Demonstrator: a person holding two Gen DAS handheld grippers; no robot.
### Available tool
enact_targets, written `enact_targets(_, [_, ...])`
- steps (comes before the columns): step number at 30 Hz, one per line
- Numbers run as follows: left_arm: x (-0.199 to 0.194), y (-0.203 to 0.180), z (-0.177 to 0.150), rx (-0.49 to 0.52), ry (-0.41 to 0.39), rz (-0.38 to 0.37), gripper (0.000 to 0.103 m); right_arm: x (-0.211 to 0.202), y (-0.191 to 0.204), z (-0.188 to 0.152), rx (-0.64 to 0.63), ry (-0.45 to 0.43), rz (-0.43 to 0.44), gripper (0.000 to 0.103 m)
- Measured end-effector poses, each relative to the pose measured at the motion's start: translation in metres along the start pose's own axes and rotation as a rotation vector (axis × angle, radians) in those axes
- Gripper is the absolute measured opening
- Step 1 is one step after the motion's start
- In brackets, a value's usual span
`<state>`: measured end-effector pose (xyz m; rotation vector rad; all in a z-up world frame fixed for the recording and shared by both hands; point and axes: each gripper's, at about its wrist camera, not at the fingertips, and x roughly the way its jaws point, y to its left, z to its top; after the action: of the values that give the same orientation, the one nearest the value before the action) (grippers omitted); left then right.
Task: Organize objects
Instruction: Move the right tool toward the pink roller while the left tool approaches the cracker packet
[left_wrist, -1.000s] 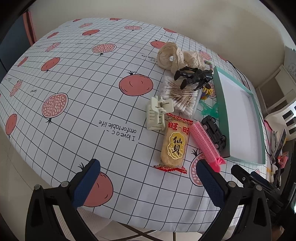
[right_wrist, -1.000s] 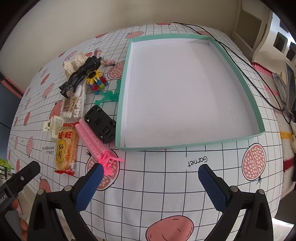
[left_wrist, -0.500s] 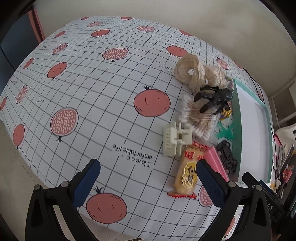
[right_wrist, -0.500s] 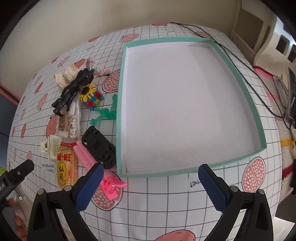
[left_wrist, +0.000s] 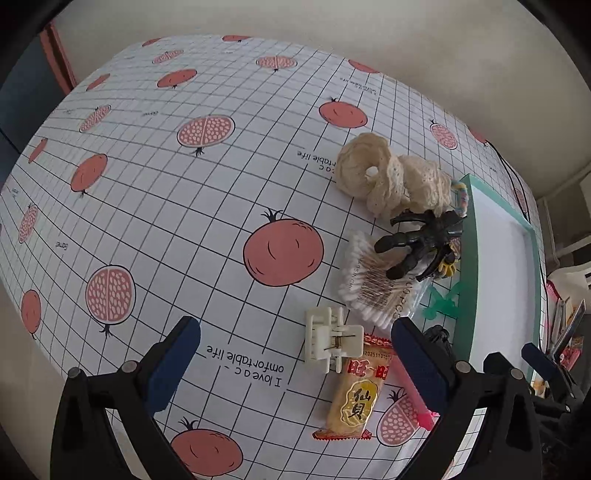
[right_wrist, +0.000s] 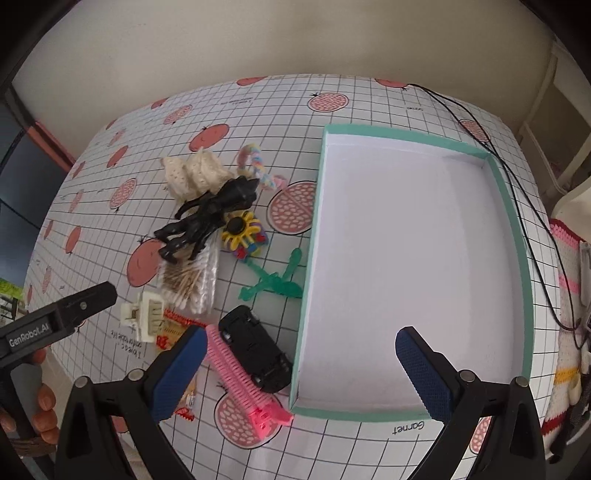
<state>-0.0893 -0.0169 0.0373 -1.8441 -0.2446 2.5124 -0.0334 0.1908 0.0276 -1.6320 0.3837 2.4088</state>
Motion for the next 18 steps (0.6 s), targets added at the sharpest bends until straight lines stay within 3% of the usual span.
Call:
enact_targets(4, [-0.011,-0.008,-0.019,0.044,-0.031,-0.002,0.103,-0.004,0.019,-0.023,-0.069,-0.008,0.029,0.103])
enact_targets(8, [-0.004,-0.001,-0.036,0.005,-0.001,-0.069,0.101,-0.003,0.032,-0.038,-0.138,0.003,0.059,0.103])
enact_targets(12, [0.011,-0.005,-0.044,0.003,0.048,-0.08,0.096,0.004,0.035,-0.044,-0.162,0.03,0.085,0.096])
enact_targets(16, [0.018,-0.01,-0.049,0.029,0.071,-0.081,0.096,0.011,0.037,-0.046,-0.159,0.057,0.127,0.082])
enact_targets(18, [0.021,-0.011,-0.05,0.02,0.095,-0.111,0.086,0.013,0.038,-0.046,-0.17,0.07,0.145,0.078])
